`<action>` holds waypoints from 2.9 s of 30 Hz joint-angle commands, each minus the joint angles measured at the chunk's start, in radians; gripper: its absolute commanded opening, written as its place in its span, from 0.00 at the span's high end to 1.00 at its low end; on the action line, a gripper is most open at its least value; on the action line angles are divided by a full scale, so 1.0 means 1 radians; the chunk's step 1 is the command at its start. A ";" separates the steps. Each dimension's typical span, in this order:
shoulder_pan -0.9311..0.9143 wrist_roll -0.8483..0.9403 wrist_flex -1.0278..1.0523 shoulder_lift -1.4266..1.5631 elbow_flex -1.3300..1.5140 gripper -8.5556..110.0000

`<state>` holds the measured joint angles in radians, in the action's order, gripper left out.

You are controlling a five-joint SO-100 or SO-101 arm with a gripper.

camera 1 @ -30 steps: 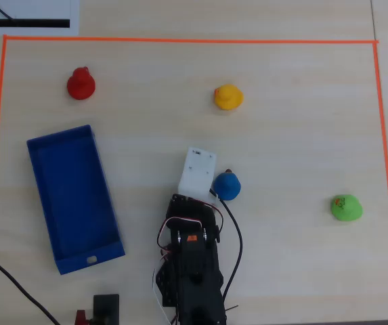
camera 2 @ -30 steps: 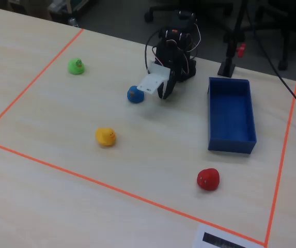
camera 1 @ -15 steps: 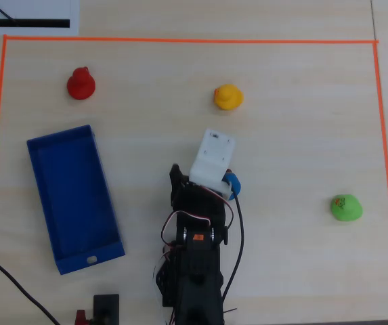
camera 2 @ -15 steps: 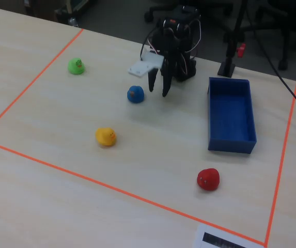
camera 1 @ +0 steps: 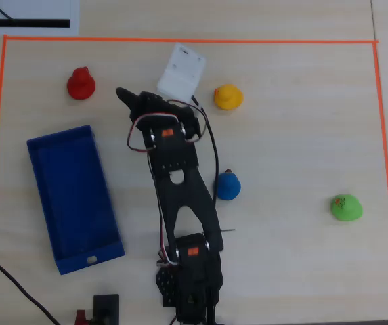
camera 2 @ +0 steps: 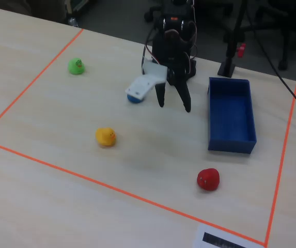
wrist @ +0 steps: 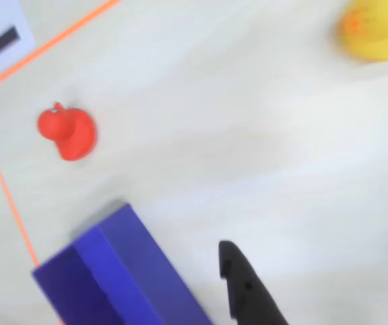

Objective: Grasp red duck and put it into box.

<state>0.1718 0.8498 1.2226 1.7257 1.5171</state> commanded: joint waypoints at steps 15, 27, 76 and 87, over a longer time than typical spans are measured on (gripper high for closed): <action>0.233 -0.212 0.054 -0.733 -0.732 0.54; 0.235 -0.184 -0.103 -0.874 -0.818 0.55; 0.152 -0.259 -0.094 -0.764 -0.954 0.93; 0.336 -0.354 0.538 -0.252 -0.699 0.93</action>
<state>0.4264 0.5123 1.7365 1.3085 0.6259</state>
